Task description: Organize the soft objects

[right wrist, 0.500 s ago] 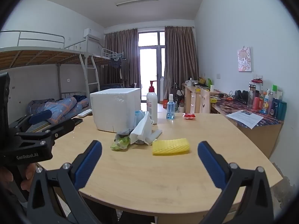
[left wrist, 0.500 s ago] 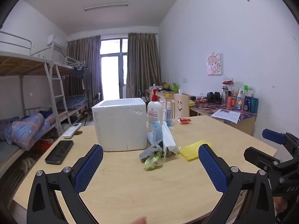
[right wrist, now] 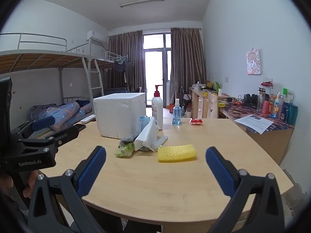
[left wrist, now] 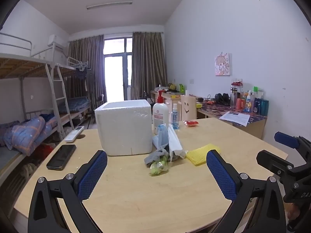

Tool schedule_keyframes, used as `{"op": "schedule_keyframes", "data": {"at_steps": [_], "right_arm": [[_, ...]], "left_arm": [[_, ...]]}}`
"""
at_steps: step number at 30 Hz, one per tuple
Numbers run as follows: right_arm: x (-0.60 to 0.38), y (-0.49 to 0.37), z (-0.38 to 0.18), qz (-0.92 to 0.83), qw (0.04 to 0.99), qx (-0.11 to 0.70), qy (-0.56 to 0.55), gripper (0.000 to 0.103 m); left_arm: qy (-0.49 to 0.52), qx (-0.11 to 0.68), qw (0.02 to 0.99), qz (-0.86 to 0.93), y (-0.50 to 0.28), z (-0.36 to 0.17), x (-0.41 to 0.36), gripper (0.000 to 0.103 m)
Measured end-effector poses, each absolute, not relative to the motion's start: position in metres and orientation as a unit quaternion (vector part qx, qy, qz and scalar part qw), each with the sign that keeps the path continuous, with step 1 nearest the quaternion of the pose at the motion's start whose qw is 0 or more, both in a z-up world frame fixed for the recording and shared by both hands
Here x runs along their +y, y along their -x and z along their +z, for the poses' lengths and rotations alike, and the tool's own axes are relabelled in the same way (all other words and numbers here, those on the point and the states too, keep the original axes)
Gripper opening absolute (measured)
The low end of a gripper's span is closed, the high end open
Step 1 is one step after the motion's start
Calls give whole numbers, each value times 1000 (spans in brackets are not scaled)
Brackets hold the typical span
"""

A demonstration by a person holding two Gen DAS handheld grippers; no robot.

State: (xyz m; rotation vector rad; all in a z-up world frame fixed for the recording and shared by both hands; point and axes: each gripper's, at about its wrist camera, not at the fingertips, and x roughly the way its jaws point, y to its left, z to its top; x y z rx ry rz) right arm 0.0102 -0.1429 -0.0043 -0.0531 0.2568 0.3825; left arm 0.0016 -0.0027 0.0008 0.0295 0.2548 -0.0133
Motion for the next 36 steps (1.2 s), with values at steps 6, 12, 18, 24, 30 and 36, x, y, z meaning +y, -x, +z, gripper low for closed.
{"op": "schedule_keyframes", "data": {"at_steps": [6, 12, 18, 24, 30, 36], "right_arm": [[-154, -15, -1, 190, 973, 128, 22, 103], [-156, -13, 2, 185, 974, 125, 24, 103], [-158, -13, 2, 183, 975, 124, 26, 103], [-157, -13, 2, 181, 975, 124, 27, 103], [-157, -13, 2, 181, 975, 126, 26, 103], [-155, -16, 2, 184, 974, 131, 27, 103]], "left_arm": [[-12, 126, 992, -10, -2, 2, -7, 102], [-5, 125, 992, -7, -2, 3, -4, 102], [-6, 123, 992, -4, -3, 5, -4, 102], [-7, 123, 992, -5, -2, 3, 0, 102], [-8, 128, 992, -7, -3, 3, 1, 102], [-4, 131, 991, -4, -8, 4, 2, 102]]}}
